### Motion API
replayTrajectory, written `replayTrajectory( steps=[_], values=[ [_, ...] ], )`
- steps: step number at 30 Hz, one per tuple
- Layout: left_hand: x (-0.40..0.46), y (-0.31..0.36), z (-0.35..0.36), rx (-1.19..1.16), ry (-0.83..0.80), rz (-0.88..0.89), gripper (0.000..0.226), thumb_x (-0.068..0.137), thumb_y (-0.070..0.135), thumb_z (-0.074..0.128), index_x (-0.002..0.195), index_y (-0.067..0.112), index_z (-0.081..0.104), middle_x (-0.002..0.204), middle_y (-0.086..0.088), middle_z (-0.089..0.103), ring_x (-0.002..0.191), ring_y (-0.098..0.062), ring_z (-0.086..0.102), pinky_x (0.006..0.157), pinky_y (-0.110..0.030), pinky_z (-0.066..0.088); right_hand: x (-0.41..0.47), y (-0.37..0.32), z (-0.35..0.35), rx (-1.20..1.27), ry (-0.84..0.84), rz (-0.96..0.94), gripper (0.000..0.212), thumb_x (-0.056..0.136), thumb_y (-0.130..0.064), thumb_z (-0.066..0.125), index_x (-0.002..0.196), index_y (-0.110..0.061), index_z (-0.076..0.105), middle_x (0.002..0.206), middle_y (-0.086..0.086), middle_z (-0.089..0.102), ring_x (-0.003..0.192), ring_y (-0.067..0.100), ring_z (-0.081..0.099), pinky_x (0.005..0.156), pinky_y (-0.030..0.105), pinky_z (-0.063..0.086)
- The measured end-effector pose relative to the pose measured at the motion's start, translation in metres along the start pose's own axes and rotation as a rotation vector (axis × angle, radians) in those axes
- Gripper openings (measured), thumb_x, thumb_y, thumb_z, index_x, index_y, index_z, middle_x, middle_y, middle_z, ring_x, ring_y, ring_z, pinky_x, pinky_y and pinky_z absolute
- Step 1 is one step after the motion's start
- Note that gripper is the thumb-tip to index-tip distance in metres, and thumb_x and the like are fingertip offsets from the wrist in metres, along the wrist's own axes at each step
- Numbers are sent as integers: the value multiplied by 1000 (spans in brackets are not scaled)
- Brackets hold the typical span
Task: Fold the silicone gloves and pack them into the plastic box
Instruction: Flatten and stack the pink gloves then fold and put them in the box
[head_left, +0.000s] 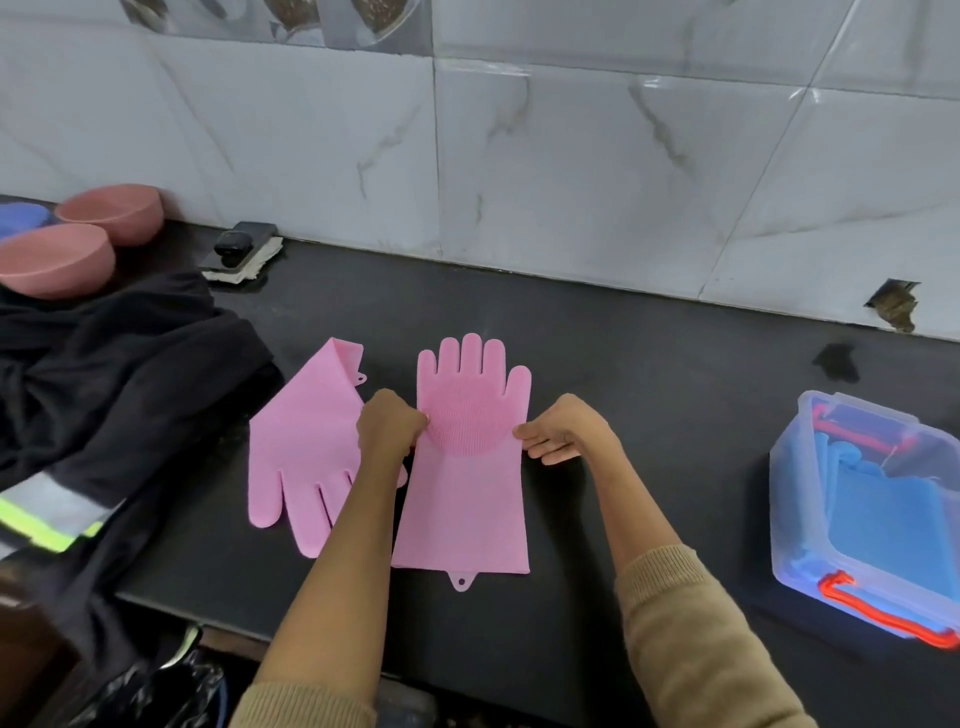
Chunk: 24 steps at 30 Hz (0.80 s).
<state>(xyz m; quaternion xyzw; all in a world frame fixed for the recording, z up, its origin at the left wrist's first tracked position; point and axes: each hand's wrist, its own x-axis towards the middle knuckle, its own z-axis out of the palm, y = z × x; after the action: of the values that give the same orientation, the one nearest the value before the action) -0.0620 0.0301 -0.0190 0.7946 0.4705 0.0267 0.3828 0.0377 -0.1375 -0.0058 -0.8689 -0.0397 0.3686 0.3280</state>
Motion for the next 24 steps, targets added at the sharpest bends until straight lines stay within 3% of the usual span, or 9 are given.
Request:
replayTrajectory(
  steps=[2,3,6,9,13,16,20,22,24],
  values=[
    [3,-1,-6,66,129,11,11,88,13,60,90,3,56,91,-12,62,87,-29,57,73,-37,47,-1,-7,2,-70,54,1,28,86,-26,70,102,-3,65,94,8,70,61,10,61,57,22,53],
    [4,0,-10,111,209,1,16,89,15,58,101,3,58,108,-14,60,100,-32,55,79,-39,46,-1,-10,2,-94,97,-10,28,86,-27,69,101,-3,65,88,7,68,59,11,60,53,21,52],
    [13,1,-20,295,318,-28,30,86,12,61,116,10,55,136,-18,36,124,-36,37,94,-41,40,0,-18,1,-111,182,-67,27,88,-26,66,101,-2,67,83,8,67,54,14,59,49,21,49],
    [21,0,-25,329,282,-78,40,80,5,66,118,8,54,138,-20,33,121,-34,39,91,-37,43,1,-25,4,-98,182,-110,25,89,-22,64,104,-2,67,93,10,70,61,15,62,55,22,54],
    [22,1,-37,252,291,-73,41,87,10,64,125,0,52,131,-20,46,119,-35,47,87,-37,47,2,-28,10,-61,161,-174,22,90,-16,60,106,-2,67,95,11,68,74,20,66,78,33,60],
    [17,16,-61,166,297,-2,43,87,1,59,129,-4,49,132,-20,49,122,-38,49,95,-44,46,-7,-33,17,216,-52,-240,22,93,-11,57,112,-2,63,93,7,63,69,14,59,68,27,57],
    [-1,49,-92,154,142,290,56,84,-14,41,133,11,54,139,-13,51,124,-34,51,100,-40,43,-22,-45,34,549,-402,-171,25,95,-20,56,116,-8,60,100,4,63,75,15,60,66,25,53],
    [-15,65,-102,90,-20,462,66,80,-19,34,130,17,59,140,-4,50,121,-25,52,96,-31,43,-19,-44,39,584,-404,-192,48,92,-27,62,133,-8,48,125,10,57,93,21,64,77,29,54],
    [-30,79,-107,-6,-161,568,71,75,-23,30,124,17,63,133,-1,54,103,-16,56,79,-15,45,-15,-39,35,620,-379,-206,72,86,-34,68,145,-10,34,142,14,44,112,29,60,90,35,52]
  ],
)
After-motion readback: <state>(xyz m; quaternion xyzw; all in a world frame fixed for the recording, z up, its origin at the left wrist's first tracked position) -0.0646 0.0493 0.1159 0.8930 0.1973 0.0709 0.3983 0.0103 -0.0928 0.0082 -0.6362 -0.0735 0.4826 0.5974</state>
